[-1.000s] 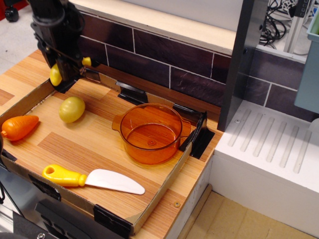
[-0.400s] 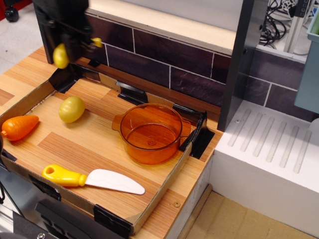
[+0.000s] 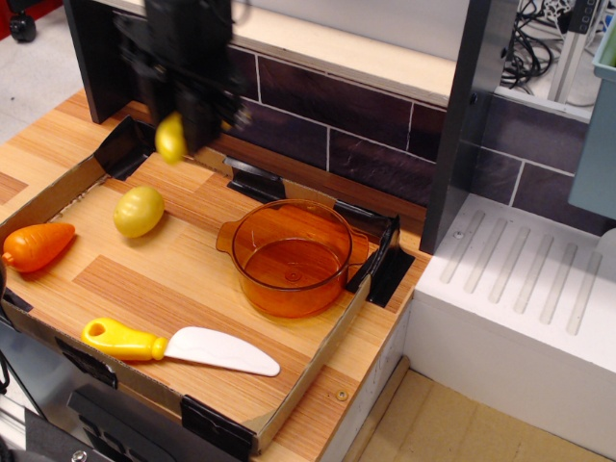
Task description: Put banana in pot
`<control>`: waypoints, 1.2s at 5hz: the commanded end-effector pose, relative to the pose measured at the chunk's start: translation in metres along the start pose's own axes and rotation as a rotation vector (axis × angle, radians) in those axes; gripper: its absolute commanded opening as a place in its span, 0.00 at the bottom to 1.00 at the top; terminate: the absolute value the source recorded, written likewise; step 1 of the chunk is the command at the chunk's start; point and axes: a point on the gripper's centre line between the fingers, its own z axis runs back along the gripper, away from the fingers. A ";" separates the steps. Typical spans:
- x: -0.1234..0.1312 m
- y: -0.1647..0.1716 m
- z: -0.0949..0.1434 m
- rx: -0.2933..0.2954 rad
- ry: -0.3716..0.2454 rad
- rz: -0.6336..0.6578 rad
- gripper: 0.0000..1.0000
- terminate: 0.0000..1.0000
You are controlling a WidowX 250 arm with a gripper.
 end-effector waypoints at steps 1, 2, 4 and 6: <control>0.005 -0.045 -0.005 -0.020 -0.010 -0.054 0.00 0.00; 0.004 -0.061 -0.024 0.018 0.017 -0.056 1.00 0.00; 0.001 -0.059 -0.025 0.043 -0.025 -0.027 1.00 0.00; 0.001 -0.035 0.038 -0.025 -0.108 0.066 1.00 0.00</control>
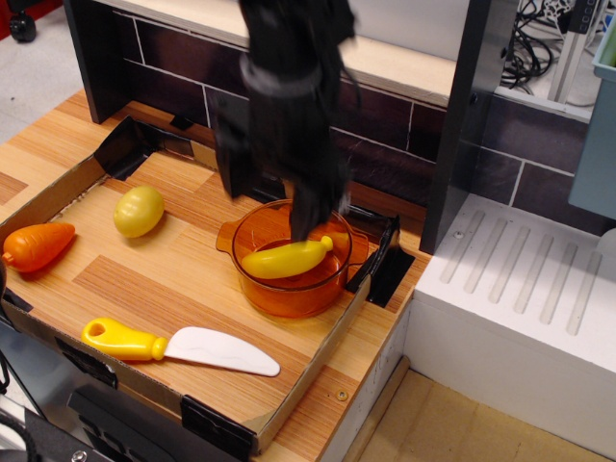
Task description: Put banana in pot
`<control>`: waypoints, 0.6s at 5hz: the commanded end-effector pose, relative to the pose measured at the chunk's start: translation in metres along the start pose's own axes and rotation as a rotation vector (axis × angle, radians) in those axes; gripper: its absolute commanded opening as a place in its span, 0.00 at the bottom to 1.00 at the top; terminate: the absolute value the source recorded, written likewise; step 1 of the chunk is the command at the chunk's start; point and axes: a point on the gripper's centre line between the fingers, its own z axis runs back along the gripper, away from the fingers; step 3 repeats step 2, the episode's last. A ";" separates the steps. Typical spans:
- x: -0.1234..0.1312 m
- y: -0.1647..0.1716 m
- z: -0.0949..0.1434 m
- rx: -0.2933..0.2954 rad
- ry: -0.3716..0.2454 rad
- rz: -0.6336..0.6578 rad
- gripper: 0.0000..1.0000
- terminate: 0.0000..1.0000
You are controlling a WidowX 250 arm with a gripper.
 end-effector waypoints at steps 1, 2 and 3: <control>0.009 0.018 0.035 -0.007 -0.057 0.030 1.00 0.00; 0.009 0.018 0.035 -0.007 -0.057 0.030 1.00 1.00; 0.009 0.018 0.035 -0.007 -0.057 0.030 1.00 1.00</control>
